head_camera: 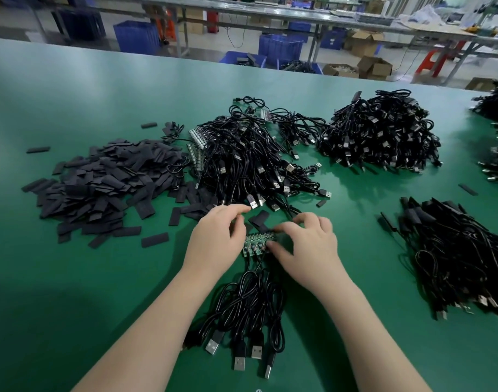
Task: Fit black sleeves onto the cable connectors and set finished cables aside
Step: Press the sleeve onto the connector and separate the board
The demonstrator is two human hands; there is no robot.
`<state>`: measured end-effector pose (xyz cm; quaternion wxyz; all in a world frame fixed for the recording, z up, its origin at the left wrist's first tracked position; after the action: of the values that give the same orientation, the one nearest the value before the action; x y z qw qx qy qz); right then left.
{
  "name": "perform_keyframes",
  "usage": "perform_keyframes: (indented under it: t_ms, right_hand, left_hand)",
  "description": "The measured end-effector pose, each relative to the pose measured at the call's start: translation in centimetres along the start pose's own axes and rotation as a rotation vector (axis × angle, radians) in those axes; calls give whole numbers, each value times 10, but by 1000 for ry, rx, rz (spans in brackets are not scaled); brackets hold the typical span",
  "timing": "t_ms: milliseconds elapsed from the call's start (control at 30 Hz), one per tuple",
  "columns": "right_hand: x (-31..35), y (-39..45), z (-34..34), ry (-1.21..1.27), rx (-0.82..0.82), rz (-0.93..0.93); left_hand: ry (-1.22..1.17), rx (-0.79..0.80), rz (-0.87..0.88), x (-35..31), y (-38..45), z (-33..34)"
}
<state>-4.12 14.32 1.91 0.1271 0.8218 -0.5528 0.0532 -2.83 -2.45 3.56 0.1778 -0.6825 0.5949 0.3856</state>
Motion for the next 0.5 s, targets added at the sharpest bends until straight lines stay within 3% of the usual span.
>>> perform_keyframes:
  t_ms: [167,267,500]
  right_hand:
    - [-17,-15,-14,546,-243,54]
    - [-22,-19,-14,882,-318,125]
    - [-22,-20,-13,1139,-404,174]
  left_hand:
    - [-159,11,-46,-1,0,-1]
    - [-362,119,-106,0,-1,7]
    - [-487,341,-86,-10,-4,21]
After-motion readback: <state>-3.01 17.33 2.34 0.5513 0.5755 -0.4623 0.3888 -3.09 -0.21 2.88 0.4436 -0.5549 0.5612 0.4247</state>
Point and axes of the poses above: each hand's wrist, its own y-axis towards the middle knuckle, its own z-axis out of the palm, x = y × z, the point moved 10 cm from there along y, towards the middle knuckle, and after that the axes turned 11 degrees about -z, right-handed, at the moved point
